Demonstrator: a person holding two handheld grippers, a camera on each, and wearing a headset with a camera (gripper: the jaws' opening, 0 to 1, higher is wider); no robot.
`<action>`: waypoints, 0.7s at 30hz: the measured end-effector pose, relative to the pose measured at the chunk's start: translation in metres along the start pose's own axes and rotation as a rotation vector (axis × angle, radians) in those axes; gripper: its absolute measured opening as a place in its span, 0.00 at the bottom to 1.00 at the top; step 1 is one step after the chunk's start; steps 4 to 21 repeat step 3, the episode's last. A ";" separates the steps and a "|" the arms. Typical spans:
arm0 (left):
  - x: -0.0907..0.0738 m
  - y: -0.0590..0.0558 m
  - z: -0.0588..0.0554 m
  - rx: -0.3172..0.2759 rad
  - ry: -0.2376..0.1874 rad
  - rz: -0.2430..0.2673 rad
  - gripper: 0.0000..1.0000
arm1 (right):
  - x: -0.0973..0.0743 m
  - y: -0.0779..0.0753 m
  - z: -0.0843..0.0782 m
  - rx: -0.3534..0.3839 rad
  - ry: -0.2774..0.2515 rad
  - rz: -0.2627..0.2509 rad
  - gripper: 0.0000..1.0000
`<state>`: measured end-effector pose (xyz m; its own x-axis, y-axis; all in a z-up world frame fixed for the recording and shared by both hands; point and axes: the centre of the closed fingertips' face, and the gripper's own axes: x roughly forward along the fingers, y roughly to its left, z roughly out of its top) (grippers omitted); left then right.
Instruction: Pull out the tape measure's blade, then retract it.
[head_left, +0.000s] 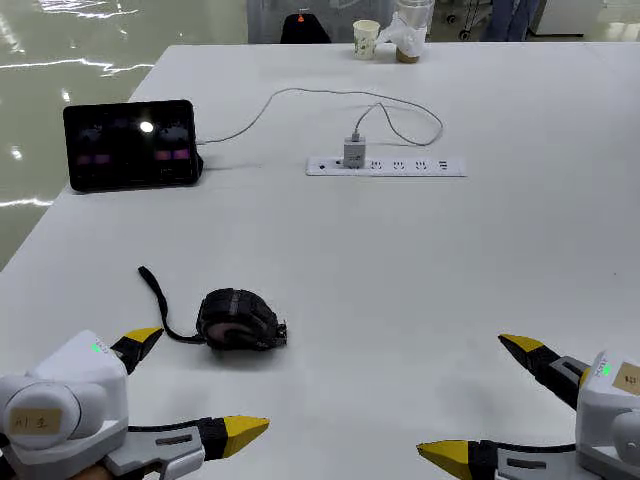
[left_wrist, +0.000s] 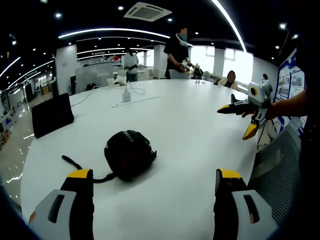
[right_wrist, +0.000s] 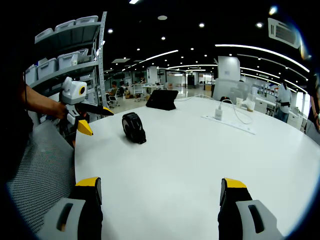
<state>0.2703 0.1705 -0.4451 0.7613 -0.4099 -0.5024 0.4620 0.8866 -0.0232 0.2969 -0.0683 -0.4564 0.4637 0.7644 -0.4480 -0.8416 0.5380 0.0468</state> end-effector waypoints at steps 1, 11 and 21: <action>0.000 0.000 0.000 -0.004 -0.001 -0.003 0.99 | 0.000 0.000 0.000 -0.001 0.001 0.000 0.99; -0.001 0.000 0.000 -0.001 0.000 -0.003 0.99 | 0.000 0.000 0.000 -0.002 0.000 0.000 0.99; -0.001 0.000 0.000 -0.001 0.000 -0.003 0.99 | 0.000 0.000 0.000 -0.002 0.000 0.000 0.99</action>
